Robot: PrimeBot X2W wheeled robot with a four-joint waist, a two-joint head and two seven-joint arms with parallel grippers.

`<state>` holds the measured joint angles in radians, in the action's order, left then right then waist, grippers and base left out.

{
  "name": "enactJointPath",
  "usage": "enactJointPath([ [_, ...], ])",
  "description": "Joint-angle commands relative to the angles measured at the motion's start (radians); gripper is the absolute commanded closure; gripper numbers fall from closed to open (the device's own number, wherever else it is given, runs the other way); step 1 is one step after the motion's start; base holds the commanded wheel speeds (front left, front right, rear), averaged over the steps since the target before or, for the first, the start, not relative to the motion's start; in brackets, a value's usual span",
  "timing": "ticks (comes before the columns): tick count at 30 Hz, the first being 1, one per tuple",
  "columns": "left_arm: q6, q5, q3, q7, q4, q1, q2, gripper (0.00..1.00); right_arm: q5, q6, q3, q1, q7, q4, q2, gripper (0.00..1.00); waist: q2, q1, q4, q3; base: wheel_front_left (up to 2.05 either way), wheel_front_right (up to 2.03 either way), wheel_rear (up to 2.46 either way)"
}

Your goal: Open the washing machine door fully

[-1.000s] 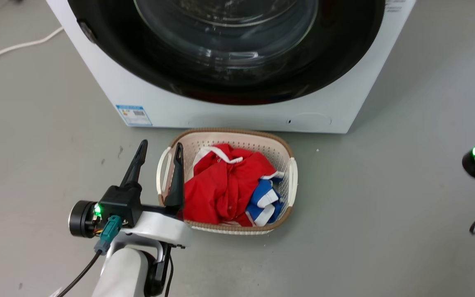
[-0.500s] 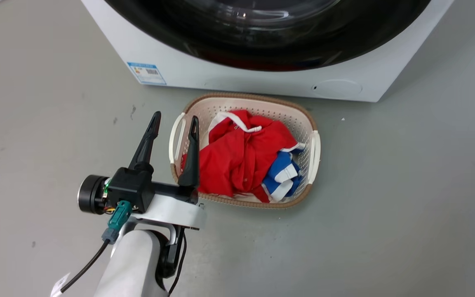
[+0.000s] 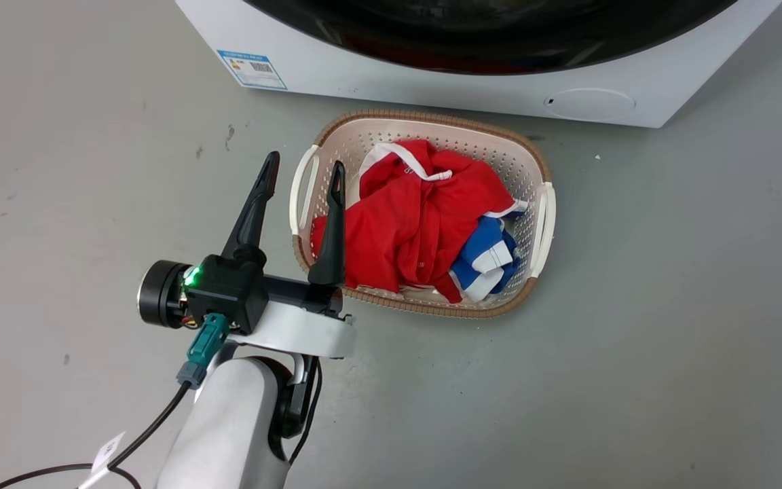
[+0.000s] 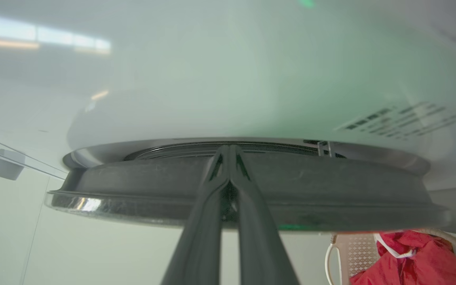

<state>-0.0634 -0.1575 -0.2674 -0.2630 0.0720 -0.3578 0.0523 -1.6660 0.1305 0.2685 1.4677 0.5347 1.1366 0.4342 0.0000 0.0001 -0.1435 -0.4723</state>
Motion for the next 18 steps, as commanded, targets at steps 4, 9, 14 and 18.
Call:
enactJointPath([
  [4,-0.009,-0.004,-0.006,-0.003,-0.005,-0.022,-0.002,0.0,0.015,0.0,0.018,0.043,0.02,0.024,-0.01,1.0,0.0,-0.0001,-0.007,-0.018,0.0,0.0,0.0],
  [9,-0.015,-0.007,-0.014,-0.003,-0.004,-0.029,-0.002,0.0,0.026,0.0,0.041,0.062,0.082,0.039,-0.019,1.0,0.0,-0.0001,-0.007,-0.028,0.0,0.0,0.0],
  [14,-0.018,-0.006,-0.015,-0.003,0.004,-0.034,-0.002,0.0,0.033,0.0,0.064,0.023,0.154,0.011,-0.027,1.0,0.0,-0.0001,-0.001,-0.023,0.0,0.0,0.0],
  [18,-0.018,-0.004,-0.016,-0.003,0.014,-0.03,-0.002,0.0,0.03,0.0,0.069,-0.01,0.185,-0.012,-0.021,1.0,0.0,-0.0001,0.008,-0.005,0.0,0.0,0.0],
])
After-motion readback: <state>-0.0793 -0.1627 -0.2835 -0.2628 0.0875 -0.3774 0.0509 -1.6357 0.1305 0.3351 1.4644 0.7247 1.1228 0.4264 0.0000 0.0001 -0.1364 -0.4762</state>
